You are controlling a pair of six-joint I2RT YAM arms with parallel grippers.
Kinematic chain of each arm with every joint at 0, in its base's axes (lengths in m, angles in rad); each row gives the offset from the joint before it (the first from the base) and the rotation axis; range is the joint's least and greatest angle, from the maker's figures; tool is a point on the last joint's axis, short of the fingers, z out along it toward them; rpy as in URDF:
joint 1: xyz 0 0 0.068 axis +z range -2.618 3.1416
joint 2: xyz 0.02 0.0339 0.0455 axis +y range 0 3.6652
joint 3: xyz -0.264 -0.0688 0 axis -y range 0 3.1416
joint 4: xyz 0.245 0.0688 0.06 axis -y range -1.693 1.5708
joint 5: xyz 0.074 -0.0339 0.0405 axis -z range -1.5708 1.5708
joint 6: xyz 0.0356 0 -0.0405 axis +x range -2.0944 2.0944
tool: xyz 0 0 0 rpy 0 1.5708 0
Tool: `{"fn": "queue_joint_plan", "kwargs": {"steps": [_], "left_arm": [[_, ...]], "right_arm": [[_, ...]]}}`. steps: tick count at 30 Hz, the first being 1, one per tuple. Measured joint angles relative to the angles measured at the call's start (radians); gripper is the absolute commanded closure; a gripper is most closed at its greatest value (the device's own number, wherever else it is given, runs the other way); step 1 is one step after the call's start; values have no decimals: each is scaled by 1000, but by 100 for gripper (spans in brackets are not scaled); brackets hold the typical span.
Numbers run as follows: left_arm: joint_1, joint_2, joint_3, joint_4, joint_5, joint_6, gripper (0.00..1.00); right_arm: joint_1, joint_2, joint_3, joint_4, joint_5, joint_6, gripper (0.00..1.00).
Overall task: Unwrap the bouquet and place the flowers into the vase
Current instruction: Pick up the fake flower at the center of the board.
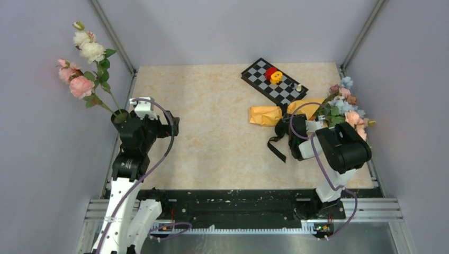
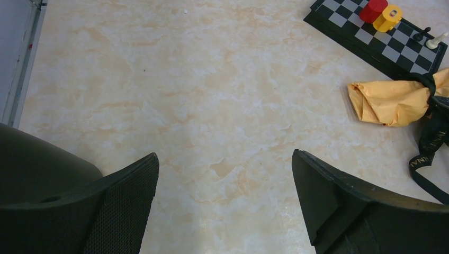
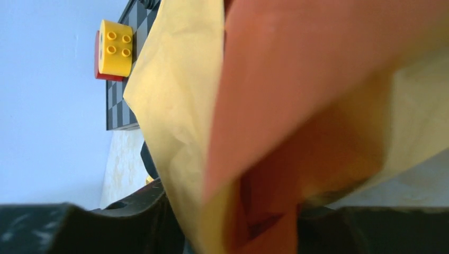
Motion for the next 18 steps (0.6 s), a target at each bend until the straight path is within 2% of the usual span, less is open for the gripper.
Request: {"fn": "queue_joint_plan", "kwargs": {"steps": [3, 5, 6, 13, 18], "left_arm": [[0, 0, 0, 0, 0, 0, 1], [-1, 0, 0, 0, 0, 0, 1], [-1, 0, 0, 0, 0, 0, 1], [-1, 0, -1, 0, 4, 4, 1], [-2, 0, -2, 0, 9, 8, 1]], "right_arm": [[-10, 2, -15, 27, -1, -9, 82], [-16, 1, -22, 40, -1, -15, 98], [-19, -2, -26, 49, 0, -18, 100], [-26, -100, -72, 24, 4, -83, 100], [-27, -232, -107, -75, 5, -175, 100]]}}
